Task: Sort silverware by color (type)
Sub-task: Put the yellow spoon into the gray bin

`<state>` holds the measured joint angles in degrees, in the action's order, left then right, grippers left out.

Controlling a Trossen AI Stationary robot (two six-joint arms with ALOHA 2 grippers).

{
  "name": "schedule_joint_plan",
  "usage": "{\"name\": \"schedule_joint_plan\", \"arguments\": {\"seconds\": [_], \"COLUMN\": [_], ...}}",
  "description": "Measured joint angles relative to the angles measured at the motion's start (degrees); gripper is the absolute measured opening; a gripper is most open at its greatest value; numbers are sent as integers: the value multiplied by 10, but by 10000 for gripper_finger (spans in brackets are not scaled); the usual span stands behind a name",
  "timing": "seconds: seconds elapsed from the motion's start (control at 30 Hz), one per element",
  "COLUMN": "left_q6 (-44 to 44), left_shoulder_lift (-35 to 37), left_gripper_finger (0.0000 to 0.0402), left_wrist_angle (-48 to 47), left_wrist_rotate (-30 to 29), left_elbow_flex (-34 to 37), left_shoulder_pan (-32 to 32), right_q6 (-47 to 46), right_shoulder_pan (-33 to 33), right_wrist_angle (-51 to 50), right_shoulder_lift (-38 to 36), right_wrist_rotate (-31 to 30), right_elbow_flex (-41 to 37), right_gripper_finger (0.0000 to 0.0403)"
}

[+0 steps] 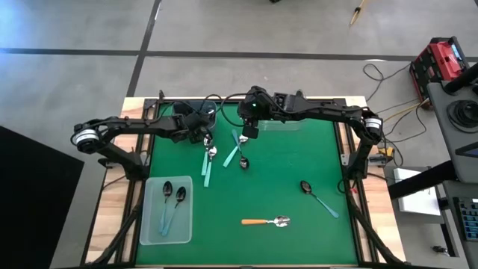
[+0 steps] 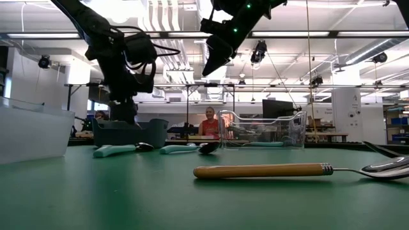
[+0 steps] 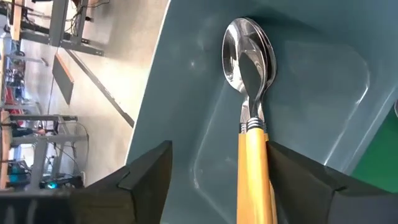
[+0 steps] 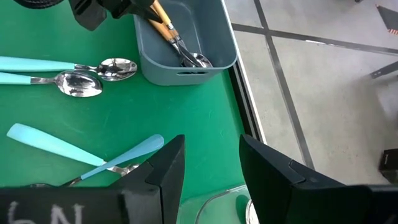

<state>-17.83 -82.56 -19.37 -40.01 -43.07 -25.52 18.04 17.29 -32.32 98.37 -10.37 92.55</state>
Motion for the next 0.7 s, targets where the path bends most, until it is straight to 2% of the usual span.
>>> {"name": "schedule_joint_plan", "arguments": {"seconds": [0.43,0.7], "left_q6": [90,109], "left_shoulder_lift": [1,25], "left_gripper_finger": [249,249], "left_wrist_angle": [-3,-10], "left_wrist_rotate": [1,2], "left_elbow_flex": [0,0], "left_shoulder_pan": [0,14], "right_q6": [0,0], "right_shoulder_pan": [0,0], "right_wrist_angle": [0,0], "right_shoulder_lift": [0,0], "right_wrist_rotate": [0,0], "right_elbow_flex": [0,0], "right_gripper_finger": [144,144]}}
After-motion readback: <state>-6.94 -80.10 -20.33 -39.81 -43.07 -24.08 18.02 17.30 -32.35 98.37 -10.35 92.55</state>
